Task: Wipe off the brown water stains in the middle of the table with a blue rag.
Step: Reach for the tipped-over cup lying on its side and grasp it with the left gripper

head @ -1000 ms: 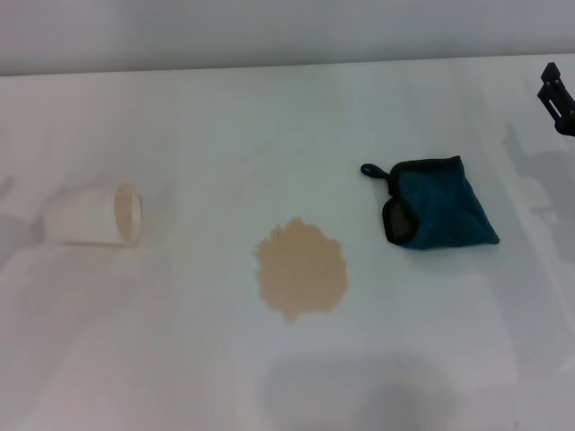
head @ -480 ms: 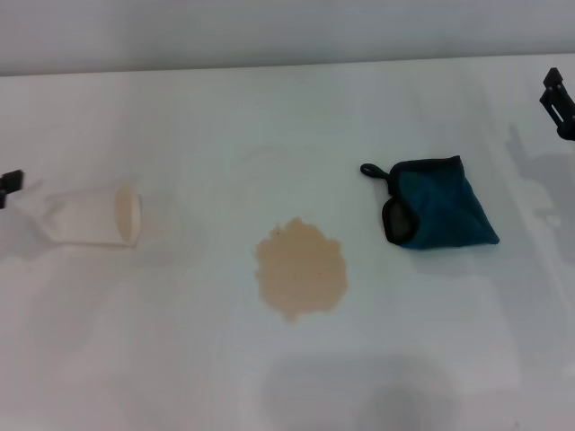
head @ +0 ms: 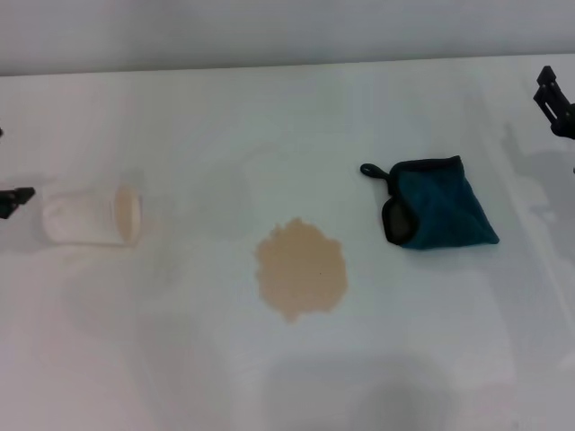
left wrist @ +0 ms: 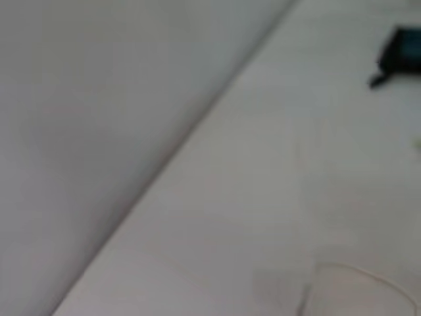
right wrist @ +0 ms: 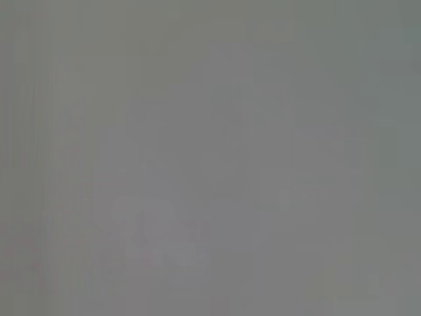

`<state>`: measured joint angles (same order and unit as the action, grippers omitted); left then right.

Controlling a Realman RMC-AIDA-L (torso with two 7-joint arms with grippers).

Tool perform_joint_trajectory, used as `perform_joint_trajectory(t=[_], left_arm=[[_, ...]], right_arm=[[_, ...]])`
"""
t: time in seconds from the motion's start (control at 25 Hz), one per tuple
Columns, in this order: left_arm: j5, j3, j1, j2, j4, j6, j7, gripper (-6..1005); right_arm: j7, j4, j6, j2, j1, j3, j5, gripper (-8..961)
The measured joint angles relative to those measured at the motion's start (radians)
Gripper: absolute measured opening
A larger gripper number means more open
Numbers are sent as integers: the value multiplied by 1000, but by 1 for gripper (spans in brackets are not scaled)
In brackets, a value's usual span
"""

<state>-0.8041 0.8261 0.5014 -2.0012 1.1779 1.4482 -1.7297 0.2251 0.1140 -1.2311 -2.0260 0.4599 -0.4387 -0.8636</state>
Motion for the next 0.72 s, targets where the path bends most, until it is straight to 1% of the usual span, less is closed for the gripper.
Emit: perform_joint_trajectory(t=[0.12, 0.24, 0.4, 0.56, 0.72], left_arm=[[49, 66, 26, -10, 18, -7, -17, 874], [82, 128, 52, -10, 27, -5, -25, 873], [134, 153, 85, -10, 23, 1, -26, 873], [211, 168, 96, -26, 5, -17, -27, 873], [245, 170, 100, -41, -39, -63, -31, 873]], right_arm=[[1, 1, 5, 0, 5, 2, 0, 827], [8, 3, 8, -1, 5, 16, 0, 827], [61, 5, 17, -2, 6, 24, 0, 827], [100, 2, 17, -1, 10, 25, 0, 827], [117, 3, 21, -1, 17, 54, 0, 826]])
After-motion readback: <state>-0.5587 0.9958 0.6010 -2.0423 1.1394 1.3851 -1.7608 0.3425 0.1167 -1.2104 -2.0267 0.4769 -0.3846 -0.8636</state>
